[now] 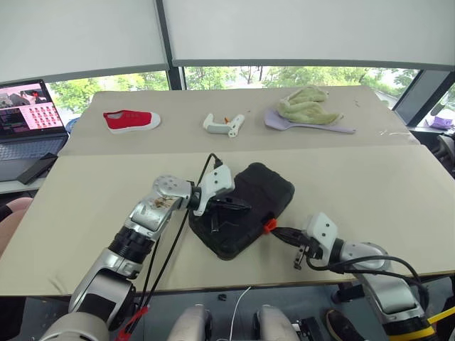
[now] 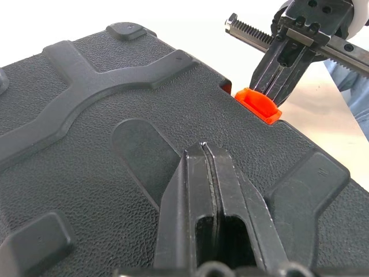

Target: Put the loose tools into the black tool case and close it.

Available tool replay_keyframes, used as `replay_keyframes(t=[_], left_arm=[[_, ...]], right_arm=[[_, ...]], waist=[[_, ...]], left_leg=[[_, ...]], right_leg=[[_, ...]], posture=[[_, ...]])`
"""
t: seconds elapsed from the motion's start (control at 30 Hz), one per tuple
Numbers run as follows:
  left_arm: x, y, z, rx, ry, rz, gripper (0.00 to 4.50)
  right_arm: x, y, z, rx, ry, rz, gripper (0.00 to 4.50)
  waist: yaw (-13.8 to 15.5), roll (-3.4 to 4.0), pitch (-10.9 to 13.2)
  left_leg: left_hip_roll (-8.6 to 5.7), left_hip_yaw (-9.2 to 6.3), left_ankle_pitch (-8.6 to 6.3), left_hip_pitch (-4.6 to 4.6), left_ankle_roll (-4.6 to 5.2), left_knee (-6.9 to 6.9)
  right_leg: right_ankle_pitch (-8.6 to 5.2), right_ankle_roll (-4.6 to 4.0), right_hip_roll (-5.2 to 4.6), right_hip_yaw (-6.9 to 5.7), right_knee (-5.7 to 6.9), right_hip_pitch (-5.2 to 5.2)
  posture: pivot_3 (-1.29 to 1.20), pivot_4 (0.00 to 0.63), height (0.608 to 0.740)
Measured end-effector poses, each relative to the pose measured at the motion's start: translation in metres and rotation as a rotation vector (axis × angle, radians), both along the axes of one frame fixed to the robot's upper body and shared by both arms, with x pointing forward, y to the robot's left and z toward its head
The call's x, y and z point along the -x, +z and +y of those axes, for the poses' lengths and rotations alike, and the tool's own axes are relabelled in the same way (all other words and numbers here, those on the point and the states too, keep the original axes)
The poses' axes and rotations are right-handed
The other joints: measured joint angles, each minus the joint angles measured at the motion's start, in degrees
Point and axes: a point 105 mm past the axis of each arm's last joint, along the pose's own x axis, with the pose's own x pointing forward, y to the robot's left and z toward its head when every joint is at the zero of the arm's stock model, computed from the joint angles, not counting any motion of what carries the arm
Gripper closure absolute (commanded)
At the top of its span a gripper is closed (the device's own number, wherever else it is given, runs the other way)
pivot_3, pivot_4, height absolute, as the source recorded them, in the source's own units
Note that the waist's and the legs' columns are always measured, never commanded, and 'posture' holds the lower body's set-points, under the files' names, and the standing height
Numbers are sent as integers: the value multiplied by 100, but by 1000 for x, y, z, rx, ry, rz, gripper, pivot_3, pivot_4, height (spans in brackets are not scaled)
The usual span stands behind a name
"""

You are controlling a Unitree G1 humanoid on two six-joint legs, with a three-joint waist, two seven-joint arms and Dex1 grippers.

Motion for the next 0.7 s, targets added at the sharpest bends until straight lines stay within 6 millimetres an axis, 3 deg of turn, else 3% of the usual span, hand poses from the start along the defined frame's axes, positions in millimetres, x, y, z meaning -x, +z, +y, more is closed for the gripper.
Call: replay_keyframes(t=[0.7], left_arm=[[-2,-1,3,-6,26,9,4468]], right_arm=[[2,28,21,-40,93,2,4500]], waist=[[-37,-13,-8]], left_leg=[[24,0,-3,11,-5,-6]], right_leg=[[0,1,5,3,-3,3]], posture=[[0,150,740]])
